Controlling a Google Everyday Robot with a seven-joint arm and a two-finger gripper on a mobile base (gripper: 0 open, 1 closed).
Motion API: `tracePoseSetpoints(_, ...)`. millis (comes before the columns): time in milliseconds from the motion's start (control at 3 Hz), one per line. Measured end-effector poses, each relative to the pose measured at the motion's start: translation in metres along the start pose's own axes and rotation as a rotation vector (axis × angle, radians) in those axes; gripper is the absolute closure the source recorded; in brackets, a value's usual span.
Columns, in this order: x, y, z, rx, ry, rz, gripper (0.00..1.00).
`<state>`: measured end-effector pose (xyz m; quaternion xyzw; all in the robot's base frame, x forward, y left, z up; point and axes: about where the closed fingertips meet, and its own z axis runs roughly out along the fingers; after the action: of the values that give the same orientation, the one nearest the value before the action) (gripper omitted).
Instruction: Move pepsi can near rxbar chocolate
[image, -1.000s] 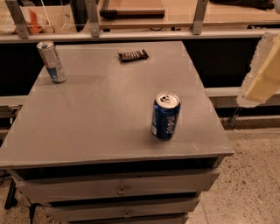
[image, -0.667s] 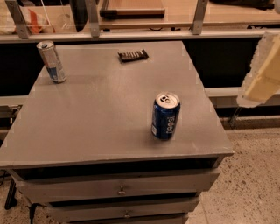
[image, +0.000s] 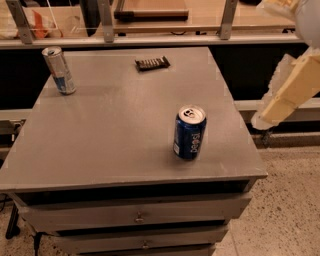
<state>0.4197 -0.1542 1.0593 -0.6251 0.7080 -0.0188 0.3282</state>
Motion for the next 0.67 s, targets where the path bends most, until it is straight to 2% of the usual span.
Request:
tracePoseSetpoints(333, 0.005, 0.001, 0.034, -0.07, -0.155, 0.038, 0.0)
tracePoseSetpoints(667, 0.002, 0.004, 0.061, -0.125, -0.33, 0.106, 0.0)
